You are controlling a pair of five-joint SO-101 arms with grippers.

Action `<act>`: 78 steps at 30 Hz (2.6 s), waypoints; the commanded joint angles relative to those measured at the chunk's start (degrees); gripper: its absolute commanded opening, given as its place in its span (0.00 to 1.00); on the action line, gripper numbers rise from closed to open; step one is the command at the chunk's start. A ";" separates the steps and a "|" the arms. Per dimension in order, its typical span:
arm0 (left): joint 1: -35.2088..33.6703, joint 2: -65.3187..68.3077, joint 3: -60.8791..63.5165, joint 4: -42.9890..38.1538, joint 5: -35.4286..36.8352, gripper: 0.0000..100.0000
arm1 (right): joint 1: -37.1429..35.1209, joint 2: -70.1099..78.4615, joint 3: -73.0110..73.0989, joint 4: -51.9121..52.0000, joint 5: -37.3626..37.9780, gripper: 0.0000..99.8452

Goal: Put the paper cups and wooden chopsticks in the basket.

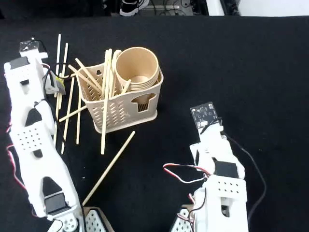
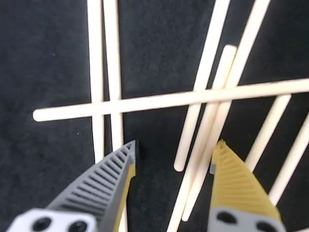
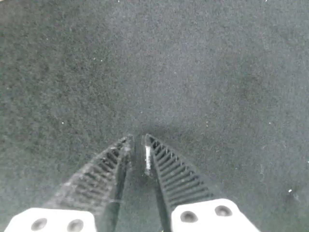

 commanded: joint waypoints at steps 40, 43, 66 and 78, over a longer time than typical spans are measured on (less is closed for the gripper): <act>5.23 -35.34 19.03 18.11 -0.09 0.03 | -0.70 0.13 0.40 -2.37 0.26 0.04; 5.58 -43.16 25.63 18.11 -0.26 0.03 | -0.70 0.13 0.40 -2.37 0.26 0.04; 1.19 -20.31 23.78 -12.75 9.76 0.32 | -0.70 0.13 0.40 -2.20 0.26 0.04; 3.74 8.97 -19.30 11.16 9.67 0.09 | -0.70 0.13 0.40 -2.20 0.26 0.04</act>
